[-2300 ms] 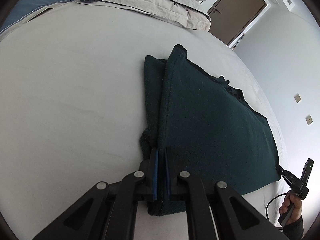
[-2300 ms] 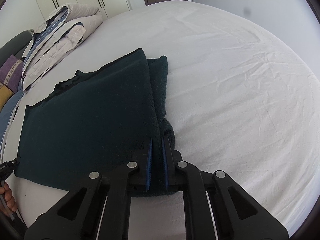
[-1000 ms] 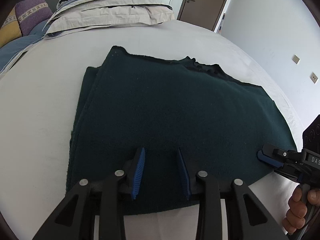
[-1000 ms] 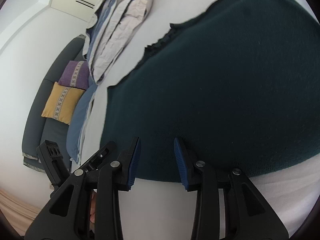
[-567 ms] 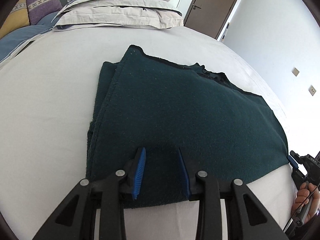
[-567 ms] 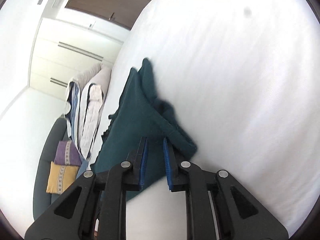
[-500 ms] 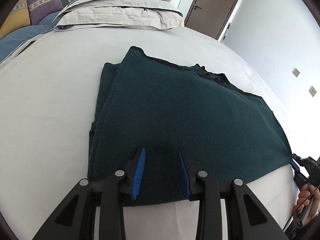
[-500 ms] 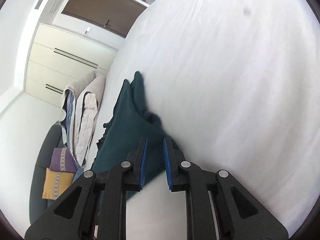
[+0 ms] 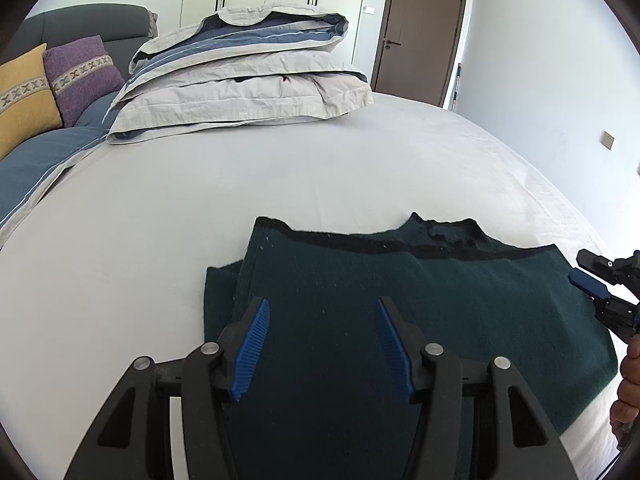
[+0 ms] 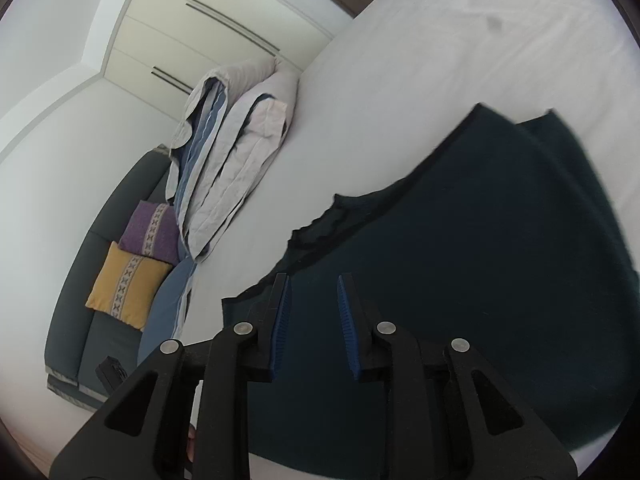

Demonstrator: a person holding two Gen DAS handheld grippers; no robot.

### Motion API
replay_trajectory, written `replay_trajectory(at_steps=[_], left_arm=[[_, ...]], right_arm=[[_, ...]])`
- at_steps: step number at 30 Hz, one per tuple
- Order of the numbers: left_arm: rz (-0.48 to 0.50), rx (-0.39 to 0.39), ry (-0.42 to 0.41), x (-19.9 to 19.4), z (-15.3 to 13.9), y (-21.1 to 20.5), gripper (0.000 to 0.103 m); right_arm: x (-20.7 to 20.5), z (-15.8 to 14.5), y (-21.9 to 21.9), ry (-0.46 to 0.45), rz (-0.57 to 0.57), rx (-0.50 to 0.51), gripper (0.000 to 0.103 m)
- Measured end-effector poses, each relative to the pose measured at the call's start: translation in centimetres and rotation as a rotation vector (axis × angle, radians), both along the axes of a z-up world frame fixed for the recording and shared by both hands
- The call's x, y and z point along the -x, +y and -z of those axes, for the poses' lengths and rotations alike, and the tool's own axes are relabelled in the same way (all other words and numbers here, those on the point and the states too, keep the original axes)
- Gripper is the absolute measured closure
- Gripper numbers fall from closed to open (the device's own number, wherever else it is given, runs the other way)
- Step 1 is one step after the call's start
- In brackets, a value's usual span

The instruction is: Fold small clothes

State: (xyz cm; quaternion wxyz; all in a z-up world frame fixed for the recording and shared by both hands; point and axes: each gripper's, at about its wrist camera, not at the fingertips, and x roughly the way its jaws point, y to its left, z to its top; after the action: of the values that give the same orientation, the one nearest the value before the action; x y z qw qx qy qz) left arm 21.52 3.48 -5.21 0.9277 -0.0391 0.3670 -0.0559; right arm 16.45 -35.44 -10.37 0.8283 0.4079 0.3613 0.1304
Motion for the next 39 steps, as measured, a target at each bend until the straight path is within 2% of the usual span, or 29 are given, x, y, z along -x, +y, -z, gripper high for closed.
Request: replay_trajectory(at_steps=[4, 7, 8, 9, 11, 14, 17, 20, 22, 24, 26, 27, 28, 30, 32, 34, 37, 39], left_arm=[[-0.013, -0.039, 0.021, -3.0, 1.5, -0.1, 0.045], [-0.029, -0.033, 0.089, -4.6, 4.1, 0.4, 0.043], [-0.027, 0.002, 0.096, -4.8, 4.8, 0.8, 0.043], [-0.028, 0.026, 0.089, -5.0, 5.0, 1.1, 0.042], [-0.021, 0.027, 0.088, -5.2, 4.9, 1.0, 0.039], [-0.011, 0.023, 0.085, -5.5, 5.1, 0.9, 0.036], [-0.008, 0.048, 0.078, -5.4, 5.2, 1.3, 0.035], [-0.012, 0.057, 0.090, -5.3, 5.0, 1.4, 0.035], [-0.023, 0.027, 0.101, -4.8, 4.4, 1.1, 0.035], [-0.042, 0.013, 0.103, -3.5, 3.8, 0.8, 0.035], [-0.055, 0.016, 0.115, -2.0, 3.5, 0.7, 0.035], [-0.064, 0.014, 0.118, -1.1, 3.6, 0.7, 0.035], [-0.070, 0.005, 0.122, -0.4, 3.7, 0.6, 0.035], [-0.060, -0.021, 0.125, 0.9, 4.3, 0.3, 0.034], [-0.047, -0.044, 0.117, 1.6, 4.5, 0.1, 0.034], [-0.038, -0.041, 0.122, 1.7, 4.5, 0.2, 0.034], [-0.027, -0.043, 0.124, 1.6, 4.6, 0.4, 0.033], [-0.026, -0.044, 0.120, 1.7, 4.6, 0.3, 0.033]], right_arm=[[-5.8, 2.7, 1.3, 0.055, -0.038, 0.019, 0.077], [-7.5, 5.9, -2.4, 0.125, 0.045, 0.014, 0.077], [-7.2, 7.2, -4.6, 0.138, 0.100, -0.005, 0.078], [-7.0, 8.2, -6.8, 0.122, 0.138, -0.072, 0.093], [-6.0, 9.1, -10.3, 0.098, 0.217, -0.163, 0.103], [-4.5, 8.2, -13.7, 0.057, 0.312, -0.112, 0.103], [-2.7, 8.6, -16.7, 0.050, 0.417, -0.133, 0.103], [-0.1, 8.5, -18.9, 0.068, 0.515, -0.168, 0.098], [1.2, 6.6, -18.0, 0.061, 0.481, -0.097, 0.096], [2.5, 3.8, -15.2, 0.007, 0.394, -0.018, 0.093], [3.7, 2.0, -11.1, -0.047, 0.252, -0.016, 0.092], [4.0, 1.6, -8.5, -0.055, 0.171, -0.013, 0.083], [4.2, 1.7, -6.0, -0.052, 0.096, -0.008, 0.077], [4.4, 3.2, -1.3, 0.006, -0.038, 0.009, 0.056], [4.3, 5.3, 1.9, 0.069, -0.130, 0.034, 0.056], [4.7, 6.4, 2.5, 0.054, -0.115, 0.046, 0.058], [5.6, 6.5, -0.1, 0.048, -0.022, -0.016, 0.061], [7.2, 6.3, -1.8, 0.061, 0.047, 0.015, 0.061]])
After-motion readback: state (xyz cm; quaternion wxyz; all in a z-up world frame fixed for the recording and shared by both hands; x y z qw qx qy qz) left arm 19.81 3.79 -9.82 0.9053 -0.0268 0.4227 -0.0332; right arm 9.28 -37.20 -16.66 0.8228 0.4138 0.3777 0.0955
